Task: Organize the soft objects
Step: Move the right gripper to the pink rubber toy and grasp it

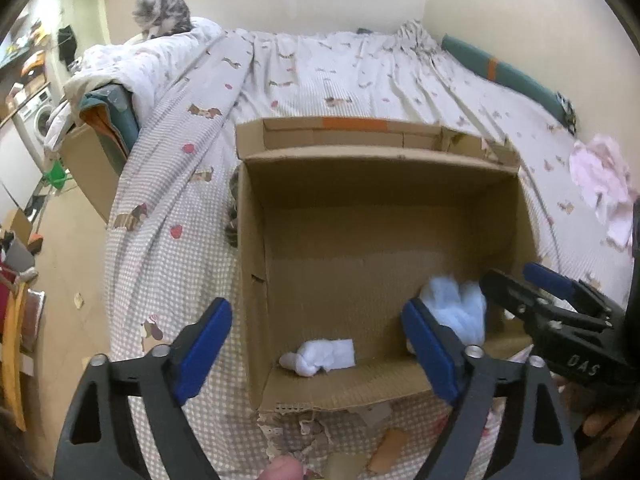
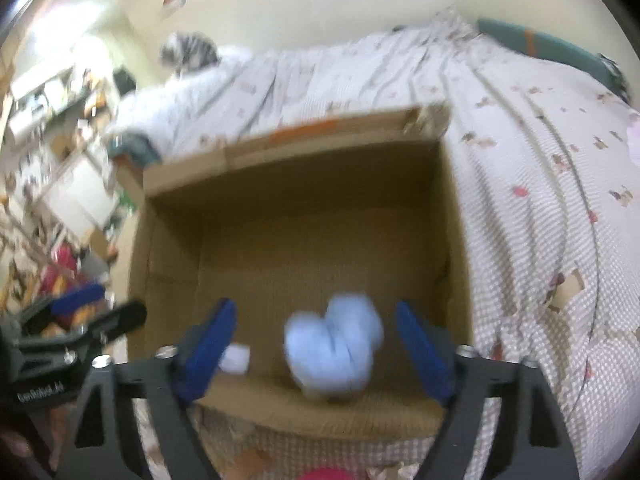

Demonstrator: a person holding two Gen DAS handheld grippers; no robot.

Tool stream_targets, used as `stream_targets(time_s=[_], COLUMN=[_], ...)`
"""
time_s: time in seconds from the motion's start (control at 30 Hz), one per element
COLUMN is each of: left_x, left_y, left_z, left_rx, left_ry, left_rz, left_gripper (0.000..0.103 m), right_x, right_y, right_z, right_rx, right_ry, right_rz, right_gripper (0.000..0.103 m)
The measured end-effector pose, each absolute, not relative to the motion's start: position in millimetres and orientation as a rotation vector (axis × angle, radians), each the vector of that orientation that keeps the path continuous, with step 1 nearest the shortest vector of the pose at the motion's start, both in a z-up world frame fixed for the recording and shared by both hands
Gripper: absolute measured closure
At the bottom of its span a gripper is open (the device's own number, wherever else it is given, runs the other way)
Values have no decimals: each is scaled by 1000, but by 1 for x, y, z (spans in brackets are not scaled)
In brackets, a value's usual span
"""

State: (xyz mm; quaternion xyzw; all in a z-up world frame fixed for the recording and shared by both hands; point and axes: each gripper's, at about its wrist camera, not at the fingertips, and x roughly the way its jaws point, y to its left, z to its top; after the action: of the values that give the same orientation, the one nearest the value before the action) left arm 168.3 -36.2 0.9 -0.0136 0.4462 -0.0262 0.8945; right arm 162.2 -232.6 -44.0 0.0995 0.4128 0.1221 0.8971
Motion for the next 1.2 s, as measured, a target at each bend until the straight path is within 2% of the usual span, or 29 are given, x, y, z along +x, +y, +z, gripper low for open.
stream_targets(time_s=[0.07, 0.13, 0.63, 1.2], left_x=[166, 163, 128, 74], left_y=[-32, -28, -2, 11], left_z=[9, 14, 4, -8], left_rx=[-61, -75, -46, -87], left_ry=[908, 895, 983, 1046], left_rz=[-52, -40, 68, 77], left_gripper=[5, 3, 2, 2], right_x=[161, 160, 120, 64], right_y=[-239, -244, -247, -253], right_z=[-39, -36, -19, -29], right_rx=[238, 265, 261, 304], right_ry=[823, 815, 796, 893], right_rz=[249, 254, 281, 258], right_gripper=[3, 3, 3, 3])
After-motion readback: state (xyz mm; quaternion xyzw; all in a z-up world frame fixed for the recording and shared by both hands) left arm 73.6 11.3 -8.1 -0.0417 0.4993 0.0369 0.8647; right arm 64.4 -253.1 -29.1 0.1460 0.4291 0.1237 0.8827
